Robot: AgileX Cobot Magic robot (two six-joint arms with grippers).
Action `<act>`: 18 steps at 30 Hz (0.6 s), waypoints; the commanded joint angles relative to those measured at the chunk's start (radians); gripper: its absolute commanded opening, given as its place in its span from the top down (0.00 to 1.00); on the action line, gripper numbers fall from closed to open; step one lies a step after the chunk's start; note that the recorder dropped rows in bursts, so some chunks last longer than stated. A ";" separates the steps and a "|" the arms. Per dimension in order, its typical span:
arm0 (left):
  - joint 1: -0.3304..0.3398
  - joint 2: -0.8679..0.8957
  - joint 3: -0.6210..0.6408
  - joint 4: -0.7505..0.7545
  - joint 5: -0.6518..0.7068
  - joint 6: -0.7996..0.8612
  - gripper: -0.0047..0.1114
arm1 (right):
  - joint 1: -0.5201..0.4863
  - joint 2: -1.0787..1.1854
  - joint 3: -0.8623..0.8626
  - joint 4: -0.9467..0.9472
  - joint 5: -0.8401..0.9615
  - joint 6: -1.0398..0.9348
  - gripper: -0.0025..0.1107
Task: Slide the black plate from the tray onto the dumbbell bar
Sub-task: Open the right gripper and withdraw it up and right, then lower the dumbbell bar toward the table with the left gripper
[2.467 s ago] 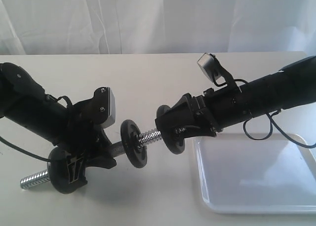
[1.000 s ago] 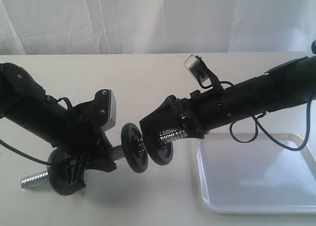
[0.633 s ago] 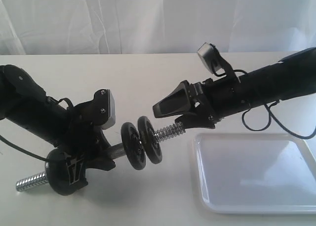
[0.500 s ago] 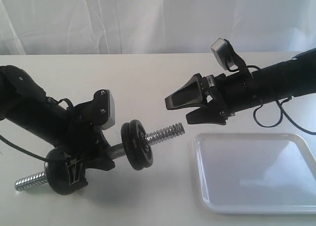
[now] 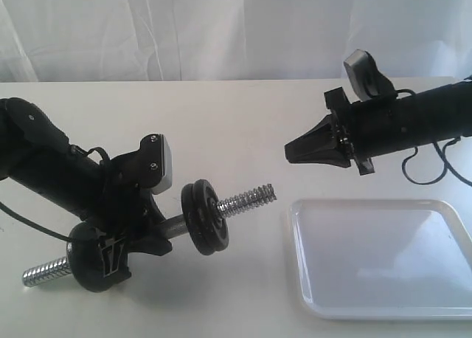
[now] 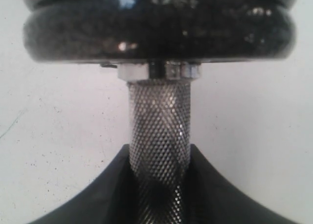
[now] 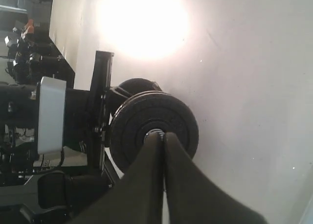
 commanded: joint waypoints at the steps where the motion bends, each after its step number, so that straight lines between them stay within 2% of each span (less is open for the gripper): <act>1: 0.001 -0.061 -0.030 -0.144 0.060 -0.027 0.96 | -0.035 -0.012 -0.006 0.026 0.008 0.000 0.98; 5: 0.001 -0.061 -0.030 -0.152 0.062 -0.163 0.96 | -0.035 -0.069 -0.003 0.028 0.008 0.004 0.98; 12: 0.001 -0.061 -0.030 -0.307 0.064 -0.165 0.96 | -0.035 -0.325 0.053 0.013 0.008 -0.006 0.98; 18: 0.001 -0.061 -0.030 -0.405 0.064 -0.165 0.96 | -0.035 -0.529 0.165 -0.003 0.008 -0.038 0.98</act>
